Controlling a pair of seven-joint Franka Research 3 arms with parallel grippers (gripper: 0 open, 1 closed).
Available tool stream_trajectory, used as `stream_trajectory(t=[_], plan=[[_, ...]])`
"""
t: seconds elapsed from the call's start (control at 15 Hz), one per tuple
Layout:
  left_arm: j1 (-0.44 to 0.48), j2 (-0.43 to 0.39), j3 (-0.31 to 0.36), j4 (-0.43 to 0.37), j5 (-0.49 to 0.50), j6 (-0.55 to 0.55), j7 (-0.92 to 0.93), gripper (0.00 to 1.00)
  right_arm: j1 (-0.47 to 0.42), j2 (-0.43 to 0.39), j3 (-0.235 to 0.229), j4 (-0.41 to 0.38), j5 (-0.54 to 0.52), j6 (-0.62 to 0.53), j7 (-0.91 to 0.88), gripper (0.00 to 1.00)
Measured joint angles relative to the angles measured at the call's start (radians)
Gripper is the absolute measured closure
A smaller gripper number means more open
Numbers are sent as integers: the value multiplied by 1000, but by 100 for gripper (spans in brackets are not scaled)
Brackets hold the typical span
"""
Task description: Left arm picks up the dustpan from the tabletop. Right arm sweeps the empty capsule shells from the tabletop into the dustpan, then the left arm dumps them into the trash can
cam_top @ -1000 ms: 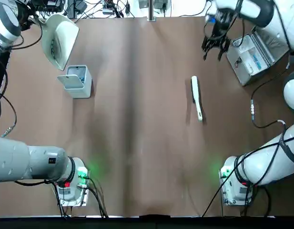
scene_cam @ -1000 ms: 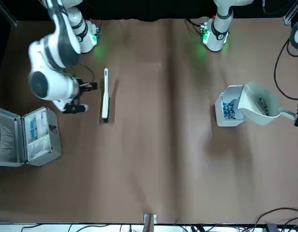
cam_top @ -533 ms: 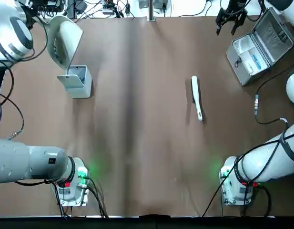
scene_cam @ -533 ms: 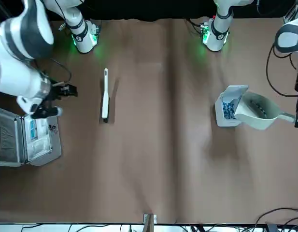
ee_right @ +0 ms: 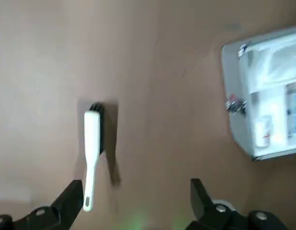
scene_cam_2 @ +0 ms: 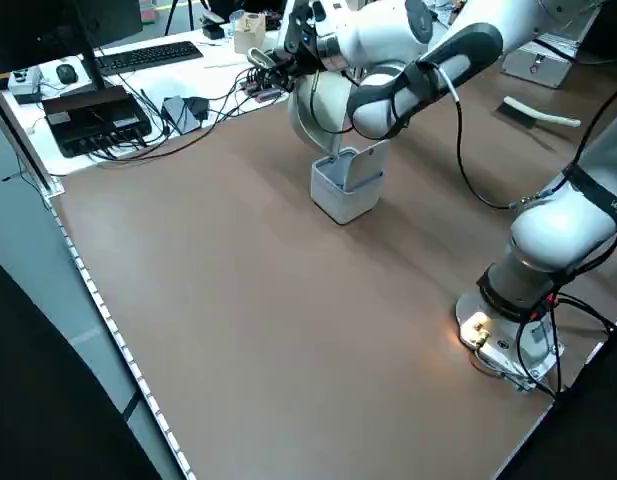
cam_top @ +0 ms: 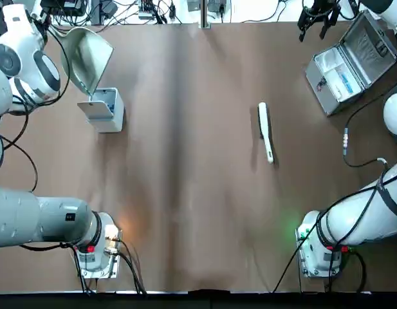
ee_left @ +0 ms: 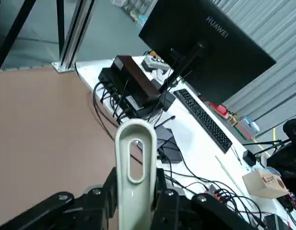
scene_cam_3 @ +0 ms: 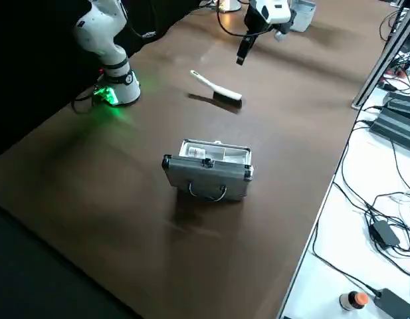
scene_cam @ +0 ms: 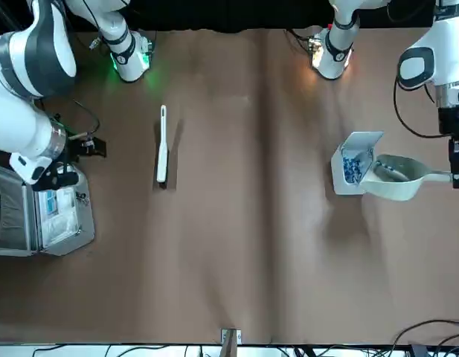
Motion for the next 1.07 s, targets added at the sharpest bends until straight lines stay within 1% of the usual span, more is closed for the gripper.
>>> stream_trajectory(t=[0.27,0.4,0.73,1.07], plan=[[1,-29,-9,-30,0,16,3,67,-52,0,-3,60,-65,1,-13,1],[1,-46,-16,-40,0,16,4,67,-65,0,-3,80,-77,1,-56,1],[22,-90,-22,-76,0,16,6,67,-73,0,-3,90,-96,0,-85,1],[27,-99,-31,-83,0,16,6,67,-93,0,-3,90,-98,0,-88,1]])
